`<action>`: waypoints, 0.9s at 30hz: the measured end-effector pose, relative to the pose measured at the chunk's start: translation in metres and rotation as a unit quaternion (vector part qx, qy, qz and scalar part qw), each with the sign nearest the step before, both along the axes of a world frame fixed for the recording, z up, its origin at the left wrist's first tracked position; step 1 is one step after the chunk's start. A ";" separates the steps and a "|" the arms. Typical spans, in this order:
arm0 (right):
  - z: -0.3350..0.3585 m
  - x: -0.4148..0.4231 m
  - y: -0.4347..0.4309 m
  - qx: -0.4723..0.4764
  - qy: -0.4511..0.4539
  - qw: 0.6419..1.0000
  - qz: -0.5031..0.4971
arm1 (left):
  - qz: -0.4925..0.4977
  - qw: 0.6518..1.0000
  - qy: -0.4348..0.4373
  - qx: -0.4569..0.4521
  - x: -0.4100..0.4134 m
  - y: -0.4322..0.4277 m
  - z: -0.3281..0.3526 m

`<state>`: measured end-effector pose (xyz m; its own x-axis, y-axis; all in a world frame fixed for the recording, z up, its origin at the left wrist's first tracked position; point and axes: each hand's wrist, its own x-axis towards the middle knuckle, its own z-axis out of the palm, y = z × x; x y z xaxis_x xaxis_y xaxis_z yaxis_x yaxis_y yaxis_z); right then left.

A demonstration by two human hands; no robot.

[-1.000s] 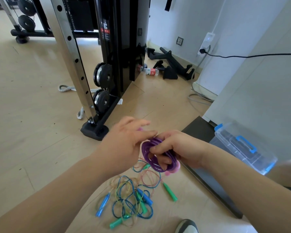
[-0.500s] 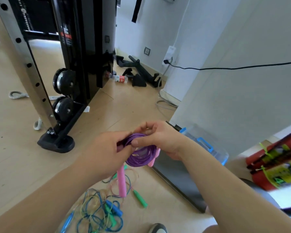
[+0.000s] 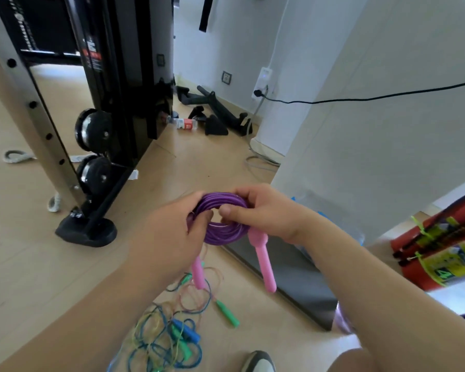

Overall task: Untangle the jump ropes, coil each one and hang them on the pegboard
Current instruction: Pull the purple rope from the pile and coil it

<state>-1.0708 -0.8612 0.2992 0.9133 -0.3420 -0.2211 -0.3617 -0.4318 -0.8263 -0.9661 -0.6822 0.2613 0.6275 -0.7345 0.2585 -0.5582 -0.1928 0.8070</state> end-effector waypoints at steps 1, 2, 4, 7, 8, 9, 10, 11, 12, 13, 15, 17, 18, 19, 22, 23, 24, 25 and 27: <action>0.000 0.000 0.000 0.001 -0.006 1.000 0.000 | -0.005 1.000 0.002 0.004 0.001 0.000 0.001; -0.001 0.001 0.001 -0.004 -0.010 1.000 -0.004 | -0.013 1.000 0.022 0.007 0.002 0.001 0.002; -0.001 0.001 0.003 -0.030 -0.008 0.999 -0.013 | -0.041 0.996 0.084 0.009 0.004 0.001 0.003; 0.002 0.002 0.004 -0.083 0.007 0.996 -0.021 | -0.067 0.989 0.129 0.017 0.007 0.004 0.004; 0.002 0.002 0.004 -0.099 0.011 0.995 -0.025 | -0.067 0.988 0.136 0.027 0.009 0.006 0.002; 0.002 0.002 0.003 -0.113 0.015 0.993 -0.028 | -0.068 0.986 0.143 0.042 0.012 0.009 0.001; 0.002 0.002 0.003 -0.124 0.020 0.992 -0.028 | -0.071 0.985 0.146 0.061 0.014 0.012 -0.001; 0.002 0.002 0.004 -0.132 0.027 0.991 -0.024 | -0.078 0.984 0.142 0.079 0.017 0.014 -0.001; 0.001 0.002 0.004 -0.139 0.034 0.990 -0.018 | -0.087 0.983 0.129 0.095 0.019 0.017 -0.002; 0.001 0.002 0.005 -0.142 0.039 0.989 -0.011 | -0.090 0.984 0.115 0.105 0.021 0.018 -0.003; 0.002 0.002 0.007 -0.149 0.049 0.988 0.005 | -0.060 0.989 0.087 0.103 0.027 0.020 -0.003; 0.003 0.002 0.009 -0.154 0.057 0.986 0.027 | 0.003 0.996 0.042 0.075 0.034 0.020 -0.006; 0.003 0.002 0.012 -0.154 0.060 0.985 0.040 | 0.031 0.998 0.012 0.058 0.036 0.021 -0.006; 0.002 0.002 0.015 -0.152 0.063 0.985 0.055 | 0.050 0.998 -0.012 0.044 0.038 0.021 -0.007; 0.000 0.003 0.025 -0.134 0.059 0.986 0.083 | 0.069 0.997 -0.008 0.021 0.040 0.021 -0.008; 0.001 0.004 0.028 -0.118 0.049 0.988 0.084 | 0.072 0.997 0.024 0.009 0.040 0.020 -0.008; 0.002 0.004 0.031 -0.098 0.038 0.991 0.083 | 0.072 0.995 0.075 -0.011 0.040 0.019 -0.007; 0.003 0.005 0.034 -0.078 0.029 0.993 0.084 | 0.068 0.987 0.137 -0.041 0.039 0.017 -0.006; 0.004 0.007 0.040 -0.061 0.014 0.994 0.090 | 0.066 0.962 0.243 -0.102 0.034 0.016 0.001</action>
